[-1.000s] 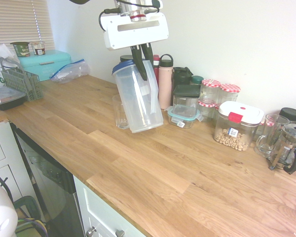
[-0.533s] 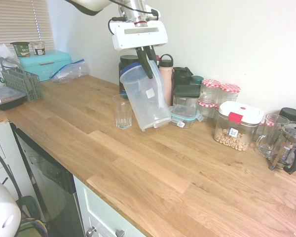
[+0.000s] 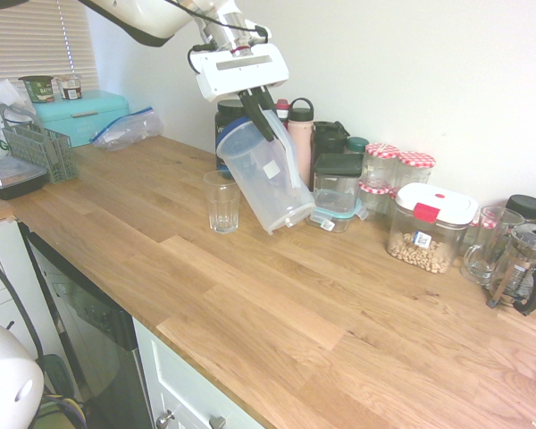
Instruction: Pour me some water
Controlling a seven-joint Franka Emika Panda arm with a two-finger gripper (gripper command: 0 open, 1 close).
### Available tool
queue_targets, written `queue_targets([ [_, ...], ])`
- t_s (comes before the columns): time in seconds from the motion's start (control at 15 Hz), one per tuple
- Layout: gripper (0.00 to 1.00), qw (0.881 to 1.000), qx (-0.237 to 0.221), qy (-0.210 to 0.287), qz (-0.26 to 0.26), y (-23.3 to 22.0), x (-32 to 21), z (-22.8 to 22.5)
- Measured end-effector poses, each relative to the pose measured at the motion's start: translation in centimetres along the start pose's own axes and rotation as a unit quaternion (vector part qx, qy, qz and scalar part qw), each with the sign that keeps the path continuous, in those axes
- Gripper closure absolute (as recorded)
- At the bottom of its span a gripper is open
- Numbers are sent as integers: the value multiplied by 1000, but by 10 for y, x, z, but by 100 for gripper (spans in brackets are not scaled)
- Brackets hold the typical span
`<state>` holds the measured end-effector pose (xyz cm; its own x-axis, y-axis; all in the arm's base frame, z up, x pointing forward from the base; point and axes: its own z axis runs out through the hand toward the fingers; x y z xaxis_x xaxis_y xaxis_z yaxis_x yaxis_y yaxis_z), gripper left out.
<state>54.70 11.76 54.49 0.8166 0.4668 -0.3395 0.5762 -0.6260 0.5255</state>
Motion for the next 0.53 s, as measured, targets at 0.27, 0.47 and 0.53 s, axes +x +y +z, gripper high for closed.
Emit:
queue_targets([
  [0.27, 100, 1000, -26, -7, -6, -5, 12, 11],
  [0.47, 100, 999, -38, -7, -9, -5, 13, 11],
  [0.53, 100, 999, -39, -7, -11, -5, 13, 12],
])
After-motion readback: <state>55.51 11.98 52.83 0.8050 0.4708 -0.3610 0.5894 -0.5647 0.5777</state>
